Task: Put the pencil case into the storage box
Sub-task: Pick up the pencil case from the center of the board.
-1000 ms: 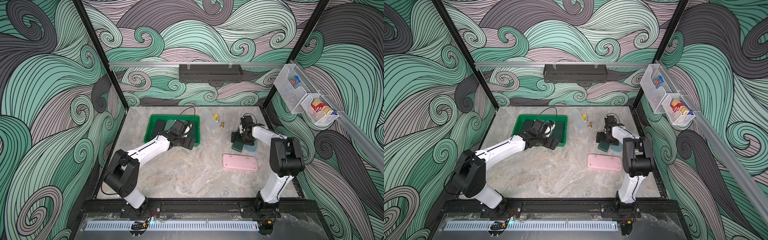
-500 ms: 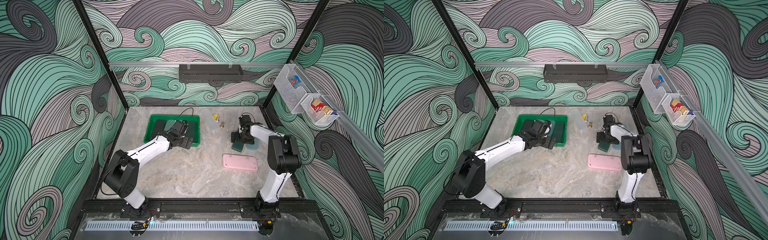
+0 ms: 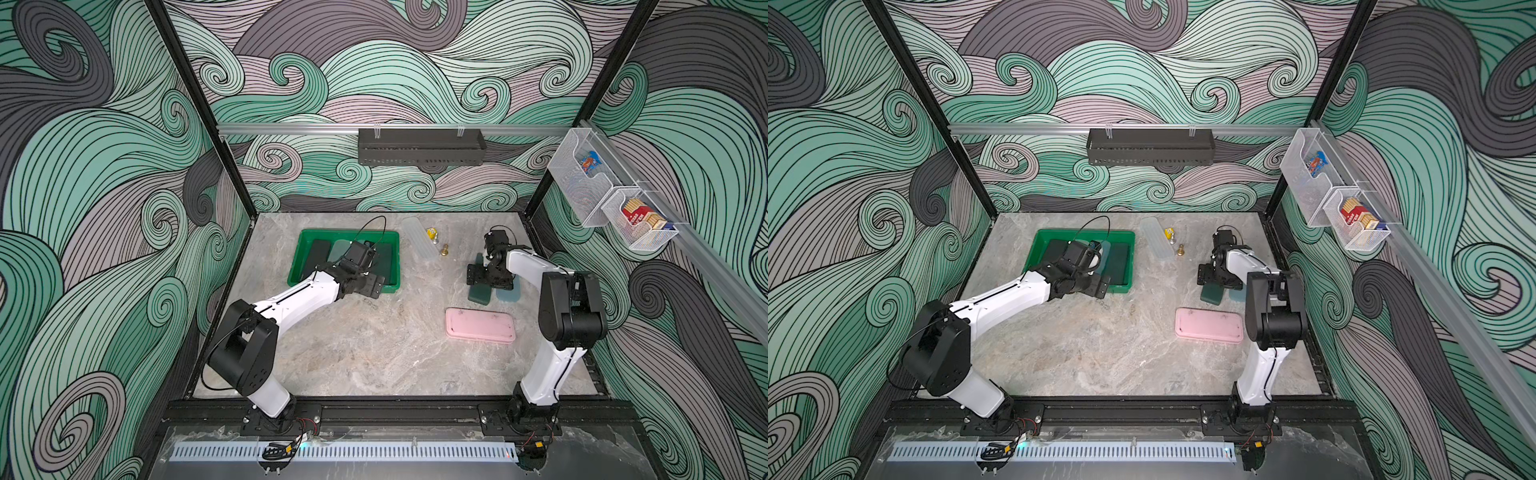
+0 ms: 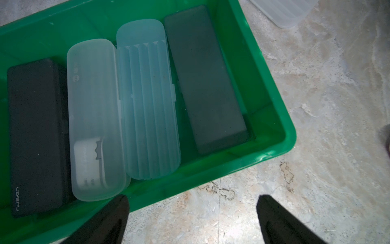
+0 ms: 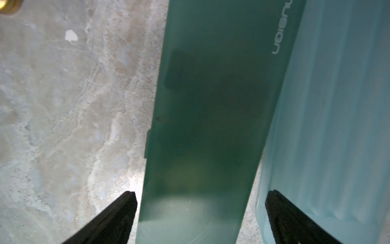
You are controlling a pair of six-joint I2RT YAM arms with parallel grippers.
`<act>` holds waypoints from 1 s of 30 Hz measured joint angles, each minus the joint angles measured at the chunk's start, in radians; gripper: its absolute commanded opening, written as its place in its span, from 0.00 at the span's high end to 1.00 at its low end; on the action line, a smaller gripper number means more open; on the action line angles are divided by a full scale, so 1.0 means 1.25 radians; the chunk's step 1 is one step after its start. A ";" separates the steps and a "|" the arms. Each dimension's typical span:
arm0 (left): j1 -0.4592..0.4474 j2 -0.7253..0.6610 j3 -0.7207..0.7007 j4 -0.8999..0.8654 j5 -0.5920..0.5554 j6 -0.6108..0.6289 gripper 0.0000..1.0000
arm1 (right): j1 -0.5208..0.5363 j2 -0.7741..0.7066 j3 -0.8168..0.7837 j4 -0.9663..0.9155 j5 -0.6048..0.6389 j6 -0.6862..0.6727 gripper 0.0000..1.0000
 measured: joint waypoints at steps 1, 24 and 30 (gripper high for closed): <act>0.000 0.000 -0.001 0.000 0.000 0.000 0.01 | 0.002 0.005 0.005 -0.001 -0.006 0.000 0.01; 0.000 -0.006 -0.017 0.000 -0.002 0.000 0.01 | 0.034 0.063 0.040 -0.015 -0.015 -0.015 0.06; 0.000 -0.012 -0.023 -0.001 -0.003 0.000 0.01 | 0.034 0.085 0.066 -0.009 -0.003 -0.033 0.18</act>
